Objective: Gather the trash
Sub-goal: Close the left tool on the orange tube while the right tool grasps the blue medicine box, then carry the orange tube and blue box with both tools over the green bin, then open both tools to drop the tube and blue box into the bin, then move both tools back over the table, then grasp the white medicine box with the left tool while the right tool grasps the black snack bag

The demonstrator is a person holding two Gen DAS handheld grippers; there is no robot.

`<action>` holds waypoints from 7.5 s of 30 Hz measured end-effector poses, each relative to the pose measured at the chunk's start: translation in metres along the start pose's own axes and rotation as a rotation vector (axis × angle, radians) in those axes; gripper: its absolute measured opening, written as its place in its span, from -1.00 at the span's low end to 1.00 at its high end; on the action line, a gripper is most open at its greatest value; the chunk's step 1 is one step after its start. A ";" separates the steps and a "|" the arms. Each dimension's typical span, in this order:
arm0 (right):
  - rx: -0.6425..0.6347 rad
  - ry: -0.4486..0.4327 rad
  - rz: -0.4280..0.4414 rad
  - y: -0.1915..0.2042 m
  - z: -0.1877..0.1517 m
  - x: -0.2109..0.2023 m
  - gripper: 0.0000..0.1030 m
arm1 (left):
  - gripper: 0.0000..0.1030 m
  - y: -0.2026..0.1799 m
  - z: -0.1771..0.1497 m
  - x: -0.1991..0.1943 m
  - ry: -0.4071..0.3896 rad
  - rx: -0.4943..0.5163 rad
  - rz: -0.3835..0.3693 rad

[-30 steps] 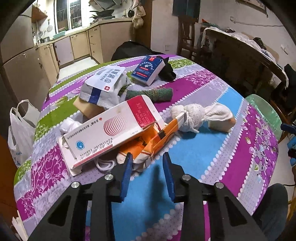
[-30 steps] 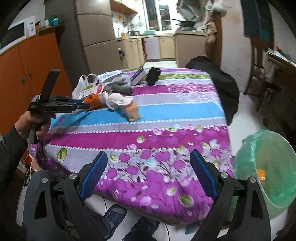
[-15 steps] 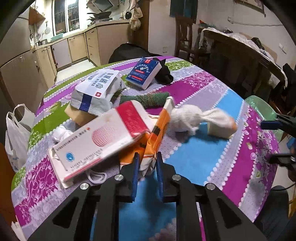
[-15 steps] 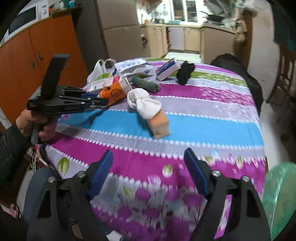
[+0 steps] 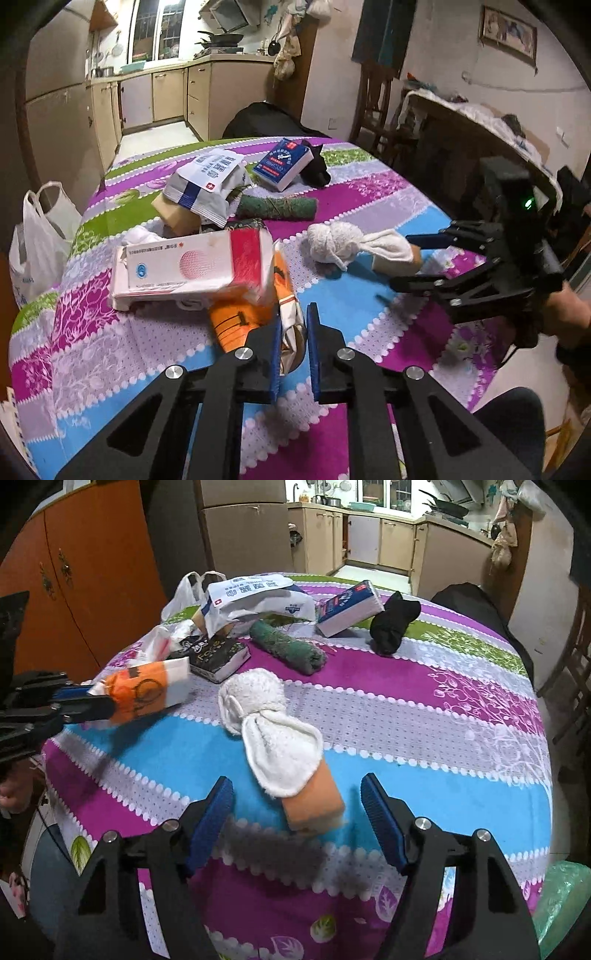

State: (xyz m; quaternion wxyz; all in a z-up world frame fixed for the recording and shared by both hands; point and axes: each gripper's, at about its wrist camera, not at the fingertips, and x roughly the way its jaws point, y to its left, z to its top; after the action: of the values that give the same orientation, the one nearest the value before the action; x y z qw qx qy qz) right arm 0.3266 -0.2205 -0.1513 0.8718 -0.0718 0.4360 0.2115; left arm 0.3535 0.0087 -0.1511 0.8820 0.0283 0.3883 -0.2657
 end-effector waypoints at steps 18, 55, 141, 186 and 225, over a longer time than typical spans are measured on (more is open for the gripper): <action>-0.014 -0.104 0.131 0.035 0.056 -0.003 0.46 | -0.75 0.022 -0.036 -0.005 0.056 -0.082 -0.013; -0.025 0.013 -0.242 -0.021 0.168 0.088 -0.40 | -0.76 0.015 -0.035 0.007 0.025 -0.206 -0.100; 0.491 0.123 -0.545 -0.280 -0.185 -0.247 -0.52 | -0.45 -0.454 0.113 0.208 0.248 0.026 -0.612; 0.481 -0.303 -0.184 -0.079 -0.184 -0.206 0.89 | 0.67 0.024 -0.005 -0.064 -0.054 -0.354 0.175; -0.235 -0.110 0.146 0.076 0.026 -0.060 0.25 | -0.88 0.080 -0.028 -0.043 0.035 -0.385 0.217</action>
State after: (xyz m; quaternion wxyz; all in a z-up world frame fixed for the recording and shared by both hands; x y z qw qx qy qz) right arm 0.2807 -0.1627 -0.0837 0.8623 -0.1296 0.3637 0.3276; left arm 0.3501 0.1041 -0.1536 0.8877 -0.0942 0.4417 -0.0896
